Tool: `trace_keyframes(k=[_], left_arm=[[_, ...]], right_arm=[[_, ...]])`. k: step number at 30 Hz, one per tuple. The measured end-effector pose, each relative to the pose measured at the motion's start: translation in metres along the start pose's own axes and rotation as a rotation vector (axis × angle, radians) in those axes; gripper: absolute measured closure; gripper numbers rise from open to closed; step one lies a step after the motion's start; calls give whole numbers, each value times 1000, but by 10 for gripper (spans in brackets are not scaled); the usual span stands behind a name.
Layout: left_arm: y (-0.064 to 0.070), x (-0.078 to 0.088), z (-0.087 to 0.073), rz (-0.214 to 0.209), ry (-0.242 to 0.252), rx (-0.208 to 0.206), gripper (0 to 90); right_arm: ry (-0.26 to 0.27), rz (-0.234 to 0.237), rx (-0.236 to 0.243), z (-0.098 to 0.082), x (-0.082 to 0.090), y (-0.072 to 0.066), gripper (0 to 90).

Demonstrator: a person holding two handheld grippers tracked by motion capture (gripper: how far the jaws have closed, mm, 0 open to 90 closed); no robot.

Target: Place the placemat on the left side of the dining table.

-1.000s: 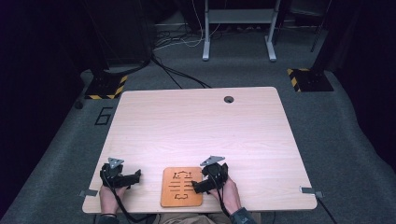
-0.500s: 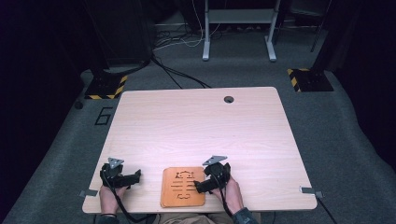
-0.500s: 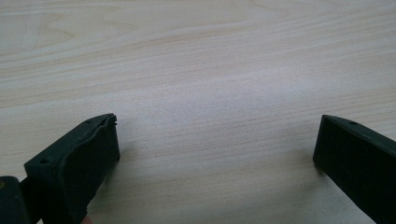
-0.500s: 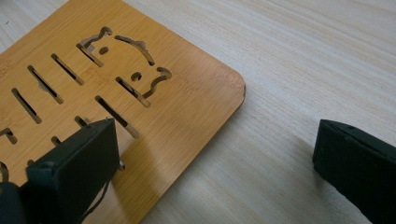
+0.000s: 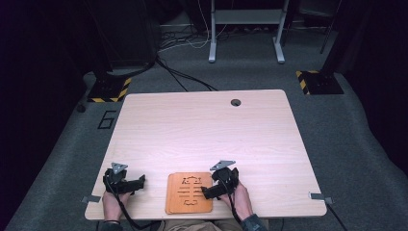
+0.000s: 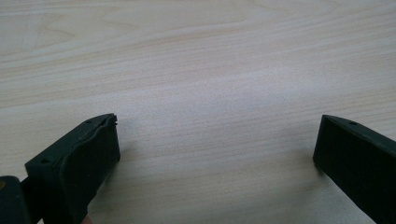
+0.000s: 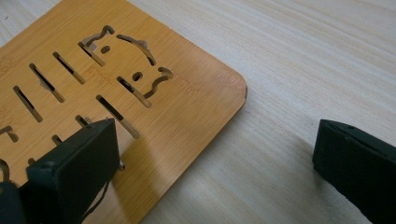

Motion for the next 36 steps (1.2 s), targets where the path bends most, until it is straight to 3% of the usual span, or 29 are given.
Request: trace_keyframes(k=[19,36], left_arm=[[0,0,0,0,0,0,1],[0,0,0,1,1,1,2]], right_arm=[[40,-59,-6,1,2,0,0],[20,-42,-26,-3,2,4,0]])
Point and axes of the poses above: each handheld gripper's, and its own axes: x roughly backward along the jaws, z roughly out of its top, y roughly to its right, the point moved 2 cm from there along -x, roughly forward along the jaws, and after that the axes turned 8 degrees about x, right-handed, at the moved point
